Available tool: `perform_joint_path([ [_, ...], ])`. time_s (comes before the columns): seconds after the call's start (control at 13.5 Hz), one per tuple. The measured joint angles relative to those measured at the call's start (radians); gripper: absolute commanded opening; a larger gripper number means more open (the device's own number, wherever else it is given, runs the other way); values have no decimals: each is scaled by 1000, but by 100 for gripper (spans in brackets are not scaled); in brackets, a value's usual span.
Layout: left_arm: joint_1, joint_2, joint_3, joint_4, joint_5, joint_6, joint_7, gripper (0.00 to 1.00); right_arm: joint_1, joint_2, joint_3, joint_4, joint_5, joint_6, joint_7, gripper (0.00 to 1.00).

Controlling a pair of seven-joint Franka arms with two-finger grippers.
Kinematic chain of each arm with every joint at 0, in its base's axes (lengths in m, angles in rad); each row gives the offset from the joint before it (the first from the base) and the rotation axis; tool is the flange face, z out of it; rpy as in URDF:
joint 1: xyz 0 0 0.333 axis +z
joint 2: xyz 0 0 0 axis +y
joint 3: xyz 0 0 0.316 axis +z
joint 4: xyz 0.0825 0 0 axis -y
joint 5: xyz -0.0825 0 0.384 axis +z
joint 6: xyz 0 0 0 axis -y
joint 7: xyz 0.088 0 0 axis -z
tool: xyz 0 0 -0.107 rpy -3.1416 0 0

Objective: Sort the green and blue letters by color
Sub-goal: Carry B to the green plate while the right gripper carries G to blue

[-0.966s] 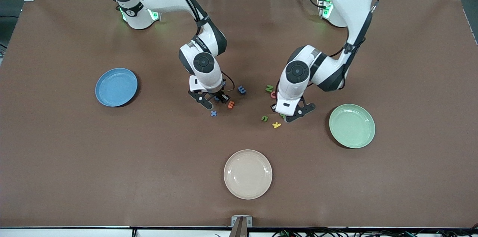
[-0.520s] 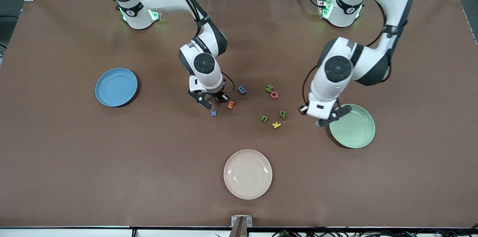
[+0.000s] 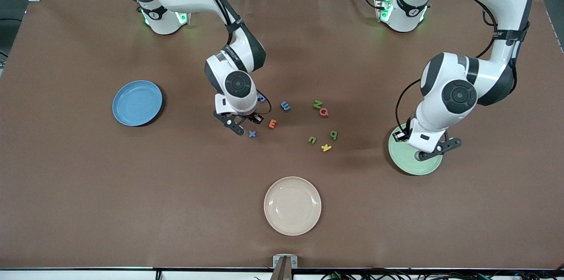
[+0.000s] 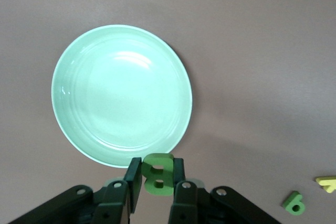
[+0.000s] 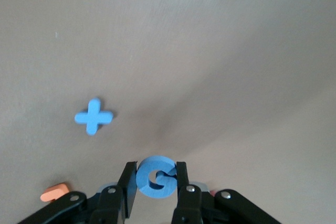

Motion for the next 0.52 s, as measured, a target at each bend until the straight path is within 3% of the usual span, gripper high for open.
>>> perform_joint_path([
  [0.3,47,4,4,2,6,0,99,0,-130,-110,-12,-16,-4,-132,-235,0],
  [0.52,135,7,6,1,8,0,251,0,-254,-219,-17,-89,-6,-176,-446,0],
])
